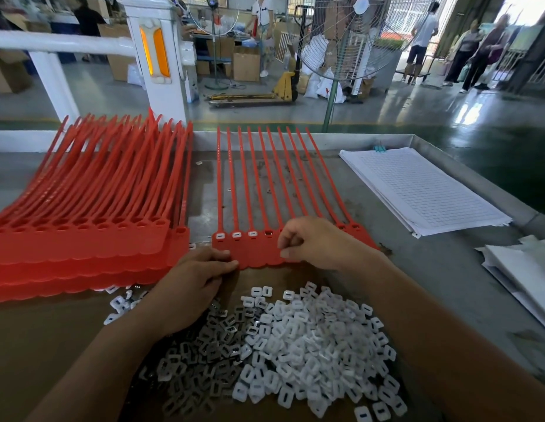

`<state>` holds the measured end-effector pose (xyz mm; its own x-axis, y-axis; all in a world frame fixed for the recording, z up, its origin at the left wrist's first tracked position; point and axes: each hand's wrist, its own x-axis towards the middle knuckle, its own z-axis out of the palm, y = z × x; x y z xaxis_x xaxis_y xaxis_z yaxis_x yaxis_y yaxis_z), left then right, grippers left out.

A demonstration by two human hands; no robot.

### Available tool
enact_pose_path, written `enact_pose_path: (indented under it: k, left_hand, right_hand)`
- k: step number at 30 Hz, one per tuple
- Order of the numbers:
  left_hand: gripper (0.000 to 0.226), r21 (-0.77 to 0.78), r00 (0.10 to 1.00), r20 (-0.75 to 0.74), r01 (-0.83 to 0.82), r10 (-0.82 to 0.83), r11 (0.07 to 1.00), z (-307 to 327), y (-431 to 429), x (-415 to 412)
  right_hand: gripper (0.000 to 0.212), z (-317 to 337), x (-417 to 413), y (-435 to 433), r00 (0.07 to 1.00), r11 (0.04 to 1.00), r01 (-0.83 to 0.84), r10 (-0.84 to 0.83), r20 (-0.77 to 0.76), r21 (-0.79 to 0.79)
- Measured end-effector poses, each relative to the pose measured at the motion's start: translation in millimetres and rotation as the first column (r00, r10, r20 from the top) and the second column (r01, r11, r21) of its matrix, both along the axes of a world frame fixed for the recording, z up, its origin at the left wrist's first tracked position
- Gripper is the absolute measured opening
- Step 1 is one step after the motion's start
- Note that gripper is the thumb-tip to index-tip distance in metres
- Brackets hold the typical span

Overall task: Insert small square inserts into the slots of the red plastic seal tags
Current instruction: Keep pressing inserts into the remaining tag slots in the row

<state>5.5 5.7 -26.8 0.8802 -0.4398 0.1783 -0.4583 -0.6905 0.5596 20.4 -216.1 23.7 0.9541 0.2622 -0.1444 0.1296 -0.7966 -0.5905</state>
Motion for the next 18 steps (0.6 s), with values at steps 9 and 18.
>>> enact_pose_path:
  k: [9,18]
  left_hand:
    - [0.039,-0.014,0.999,0.036,0.037,-0.037,0.999,-2,2,2]
    - [0.039,-0.014,0.998,0.04,0.039,-0.038,0.999,-6,5,4]
  right_hand:
    - [0.014,-10,34,16,0.977,0.986,0.151,-0.161,0.139,0.075]
    - [0.014,-20,45,24,0.977,0.981,0.19,-0.192,0.096,0.032]
